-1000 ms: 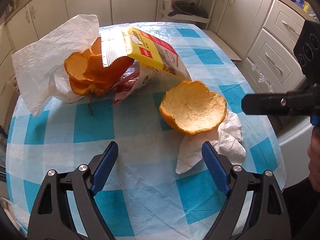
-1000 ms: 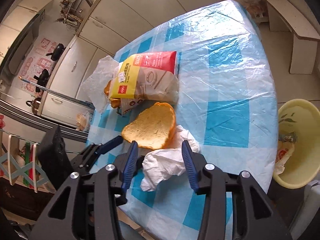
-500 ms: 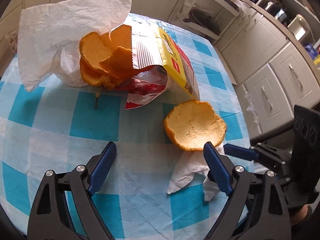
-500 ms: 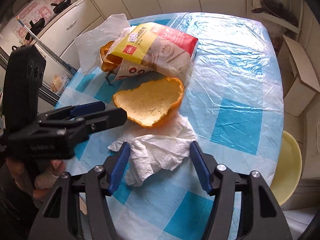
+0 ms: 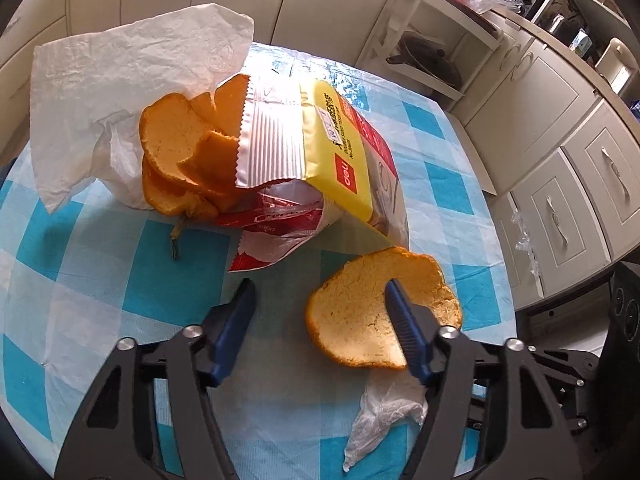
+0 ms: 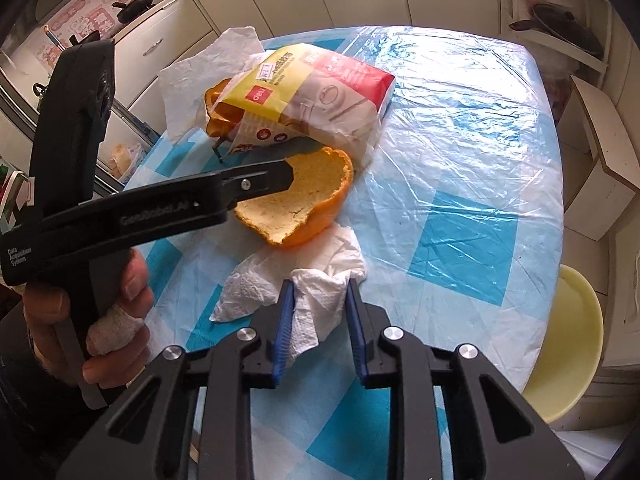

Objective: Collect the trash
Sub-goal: 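Grasp the bread crust with the left tool while the right tool grasps crumpled tissue, then carry crust and tissue over the yellow bucket and open both tools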

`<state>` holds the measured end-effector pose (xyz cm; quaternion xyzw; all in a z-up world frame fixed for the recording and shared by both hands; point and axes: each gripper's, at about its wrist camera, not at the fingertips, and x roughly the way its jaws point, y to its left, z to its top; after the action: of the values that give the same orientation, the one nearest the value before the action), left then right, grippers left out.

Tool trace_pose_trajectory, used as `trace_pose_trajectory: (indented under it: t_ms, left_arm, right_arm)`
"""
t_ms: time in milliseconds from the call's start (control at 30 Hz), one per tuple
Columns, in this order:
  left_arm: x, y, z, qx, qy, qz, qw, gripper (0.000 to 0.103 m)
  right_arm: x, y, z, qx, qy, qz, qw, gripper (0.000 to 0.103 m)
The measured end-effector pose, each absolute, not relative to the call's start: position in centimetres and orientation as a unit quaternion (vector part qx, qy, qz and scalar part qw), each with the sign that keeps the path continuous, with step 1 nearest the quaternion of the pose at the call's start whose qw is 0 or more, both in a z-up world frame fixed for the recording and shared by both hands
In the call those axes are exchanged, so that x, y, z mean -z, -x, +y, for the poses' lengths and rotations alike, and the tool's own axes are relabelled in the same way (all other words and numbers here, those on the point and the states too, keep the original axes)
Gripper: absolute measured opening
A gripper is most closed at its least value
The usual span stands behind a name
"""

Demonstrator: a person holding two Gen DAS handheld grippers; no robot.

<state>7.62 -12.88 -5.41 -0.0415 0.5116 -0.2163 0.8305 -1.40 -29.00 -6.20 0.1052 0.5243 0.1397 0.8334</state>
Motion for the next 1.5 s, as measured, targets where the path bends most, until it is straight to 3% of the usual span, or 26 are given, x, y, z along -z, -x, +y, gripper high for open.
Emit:
trace_pose_trajectory:
  t_ms: [67, 233, 633, 1067, 1133, 1200, 1500]
  left_arm:
    - [5.4, -7.7, -13.5, 0.219, 0.039, 0.518, 0.826, 0.019]
    - [4.6, -7.2, -14.1, 0.217, 0.03, 0.505, 0.835, 0.01]
    - [-0.1, -3.9, -15.8, 0.268, 0.043, 0.475, 0.838, 0.008]
    - [0.6, 1.0, -29.4, 0.327, -0.029, 0.471, 0.819, 0.008]
    - [1.5, 1.5, -31.6, 0.328, -0.049, 0.476, 0.815, 0.008]
    - [2.5, 1.6, -33.3, 0.324, -0.064, 0.483, 0.811, 0.008]
    - [5.9, 1.7, -38.2, 0.308, -0.096, 0.517, 0.793, 0.008]
  right_arm:
    - [6.1, 1.3, -28.8, -0.139, -0.1, 0.526, 0.833, 0.026]
    - [5.6, 2.1, -30.7, -0.114, -0.109, 0.518, 0.841, 0.026]
    - [4.0, 6.2, -41.6, 0.082, -0.152, 0.475, 0.863, 0.026]
    - [6.3, 7.1, -47.4, 0.173, -0.169, 0.498, 0.833, 0.03]
    - [6.9, 7.5, -48.6, 0.181, -0.188, 0.503, 0.824, 0.035]
    - [7.5, 7.8, -50.0, 0.194, -0.21, 0.502, 0.816, 0.048]
    - [5.5, 10.4, -53.5, 0.206, -0.296, 0.435, 0.825, 0.058]
